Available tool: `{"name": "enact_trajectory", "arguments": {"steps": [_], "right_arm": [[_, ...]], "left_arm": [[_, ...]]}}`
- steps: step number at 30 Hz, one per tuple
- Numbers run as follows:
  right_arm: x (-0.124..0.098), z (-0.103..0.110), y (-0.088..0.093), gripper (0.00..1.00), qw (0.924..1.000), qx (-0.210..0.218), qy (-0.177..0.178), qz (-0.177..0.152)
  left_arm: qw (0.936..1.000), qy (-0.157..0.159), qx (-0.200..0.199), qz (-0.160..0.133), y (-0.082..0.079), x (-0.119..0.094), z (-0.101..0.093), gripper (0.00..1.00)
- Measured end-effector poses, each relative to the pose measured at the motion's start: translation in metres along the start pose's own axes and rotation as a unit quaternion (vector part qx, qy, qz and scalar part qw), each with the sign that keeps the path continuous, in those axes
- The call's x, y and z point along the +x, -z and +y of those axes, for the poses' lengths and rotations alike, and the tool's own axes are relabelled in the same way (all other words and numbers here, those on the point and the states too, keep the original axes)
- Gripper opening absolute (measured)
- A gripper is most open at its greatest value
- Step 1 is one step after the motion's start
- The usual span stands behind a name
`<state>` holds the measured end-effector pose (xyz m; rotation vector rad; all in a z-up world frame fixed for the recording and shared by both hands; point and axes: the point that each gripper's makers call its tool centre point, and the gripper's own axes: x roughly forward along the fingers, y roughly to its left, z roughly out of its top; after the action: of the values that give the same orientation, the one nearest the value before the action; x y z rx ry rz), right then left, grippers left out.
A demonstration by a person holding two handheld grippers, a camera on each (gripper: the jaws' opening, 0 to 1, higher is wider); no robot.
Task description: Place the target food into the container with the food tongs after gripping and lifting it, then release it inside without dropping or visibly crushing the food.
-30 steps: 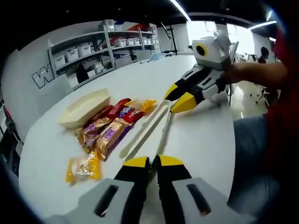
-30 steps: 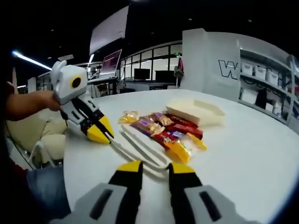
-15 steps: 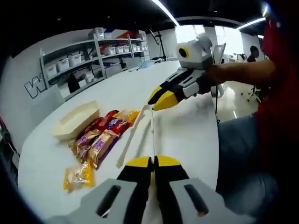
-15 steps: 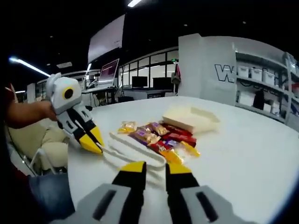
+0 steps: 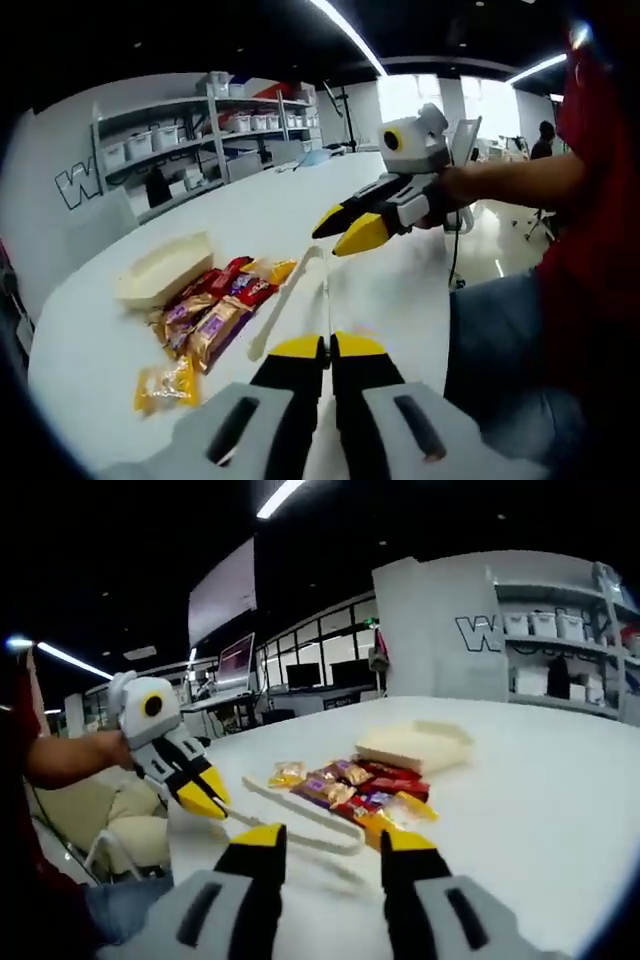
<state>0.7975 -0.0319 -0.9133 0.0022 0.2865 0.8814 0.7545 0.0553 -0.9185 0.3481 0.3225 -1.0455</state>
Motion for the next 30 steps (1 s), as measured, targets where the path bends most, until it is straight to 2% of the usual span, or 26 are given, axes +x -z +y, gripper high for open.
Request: {"name": "enact_trajectory", "arguments": {"steps": [4,8,12,14,17,19,22,24,30], "right_arm": [[0.000,0.007,0.000,0.39,0.9999,0.006,-0.014,-0.002],[0.000,0.005,-0.001,0.39,0.9993,0.031,-0.016,-0.012],[0.002,0.005,0.010,0.40,0.9988,0.046,-0.018,0.005],[0.002,0.005,0.014,0.41,0.9983,0.054,-0.021,0.009],[0.003,0.009,0.019,0.42,0.9955,0.088,-0.032,0.014],[0.004,0.010,0.021,0.39,0.9952,0.089,-0.038,0.015],[0.004,0.017,0.016,0.35,0.9943,0.093,-0.051,0.005],[0.004,0.017,0.013,0.36,0.9943,0.093,-0.051,0.003],[-0.004,0.018,-0.001,0.32,0.9954,0.077,-0.053,-0.021]], "left_arm": [[0.9997,0.009,-0.007,-0.020,-0.009,-0.001,-0.004,0.02],[0.9991,0.014,-0.019,-0.036,-0.014,-0.001,-0.007,0.01],[0.9990,0.017,-0.025,-0.033,-0.011,-0.001,-0.008,0.01],[0.9985,0.016,-0.033,-0.041,-0.012,-0.003,-0.008,0.01],[0.9978,0.017,-0.040,-0.051,-0.015,-0.005,-0.007,0.01],[0.9973,0.021,-0.044,-0.055,-0.016,-0.006,-0.008,0.01],[0.9967,0.026,-0.049,-0.059,-0.018,-0.006,-0.010,0.01],[0.9967,0.026,-0.048,-0.059,-0.018,-0.005,-0.010,0.01],[0.9956,0.030,-0.054,-0.071,-0.022,-0.010,-0.010,0.02]]}}
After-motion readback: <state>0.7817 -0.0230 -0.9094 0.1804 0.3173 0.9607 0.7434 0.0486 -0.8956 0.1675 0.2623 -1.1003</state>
